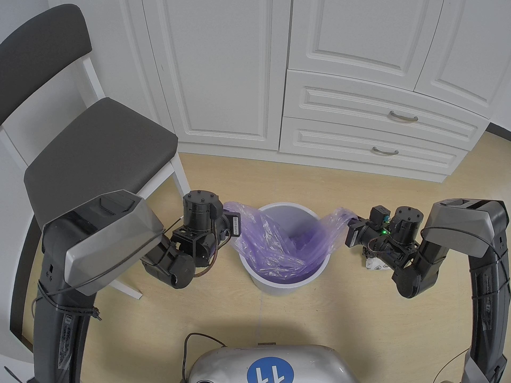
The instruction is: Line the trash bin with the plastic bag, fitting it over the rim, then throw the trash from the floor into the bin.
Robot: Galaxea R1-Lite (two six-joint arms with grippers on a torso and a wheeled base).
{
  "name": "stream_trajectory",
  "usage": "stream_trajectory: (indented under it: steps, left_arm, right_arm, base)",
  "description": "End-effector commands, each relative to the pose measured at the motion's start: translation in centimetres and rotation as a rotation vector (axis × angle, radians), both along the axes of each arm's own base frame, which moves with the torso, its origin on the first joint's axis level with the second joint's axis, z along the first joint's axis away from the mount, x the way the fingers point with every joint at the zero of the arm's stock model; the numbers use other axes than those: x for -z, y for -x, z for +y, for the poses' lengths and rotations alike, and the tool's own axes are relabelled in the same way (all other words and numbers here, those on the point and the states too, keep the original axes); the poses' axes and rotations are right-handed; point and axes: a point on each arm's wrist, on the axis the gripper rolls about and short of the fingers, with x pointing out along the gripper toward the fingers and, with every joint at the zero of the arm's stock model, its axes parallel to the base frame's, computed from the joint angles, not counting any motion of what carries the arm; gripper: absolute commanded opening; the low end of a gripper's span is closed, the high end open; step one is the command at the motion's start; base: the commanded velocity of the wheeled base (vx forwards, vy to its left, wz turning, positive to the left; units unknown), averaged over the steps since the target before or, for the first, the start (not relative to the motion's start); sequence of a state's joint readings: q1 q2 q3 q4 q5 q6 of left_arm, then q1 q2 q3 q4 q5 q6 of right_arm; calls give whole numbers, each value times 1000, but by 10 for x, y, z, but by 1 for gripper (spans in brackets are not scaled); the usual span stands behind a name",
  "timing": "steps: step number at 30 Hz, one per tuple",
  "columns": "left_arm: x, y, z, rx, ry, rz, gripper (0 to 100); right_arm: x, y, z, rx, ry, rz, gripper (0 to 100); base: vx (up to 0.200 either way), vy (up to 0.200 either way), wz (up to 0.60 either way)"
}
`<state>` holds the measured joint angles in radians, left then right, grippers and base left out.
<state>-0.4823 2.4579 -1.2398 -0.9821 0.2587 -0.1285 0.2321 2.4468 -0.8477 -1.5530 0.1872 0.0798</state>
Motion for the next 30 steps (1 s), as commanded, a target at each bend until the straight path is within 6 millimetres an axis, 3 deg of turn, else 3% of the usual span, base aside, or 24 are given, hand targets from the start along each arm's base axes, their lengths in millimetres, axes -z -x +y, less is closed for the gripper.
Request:
stream_trajectory:
  steps: [1, 6, 15, 20, 30]
  left_arm:
    - [-11, 3, 21, -25, -59, 7, 0]
    - [-6, 4, 31, -32, -113, 23, 0]
    - [3, 0, 41, -43, -137, 53, 0]
    - [6, -1, 47, -50, -152, 92, 0]
    - [5, -1, 51, -57, -157, 105, 0]
  right_arm:
    - [2, -4, -21, 57, 115, -26, 0]
    - [5, -1, -36, 119, 239, -13, 0]
    - [17, 6, -43, 143, 374, 45, 0]
    - [26, 5, -61, 172, 483, 50, 0]
    - [38, 3, -72, 178, 512, 114, 0]
  base:
    - [0, 0, 0]
    - [0, 0, 0]
    - [0, 0, 0]
    - [0, 0, 0]
    - [0, 0, 0]
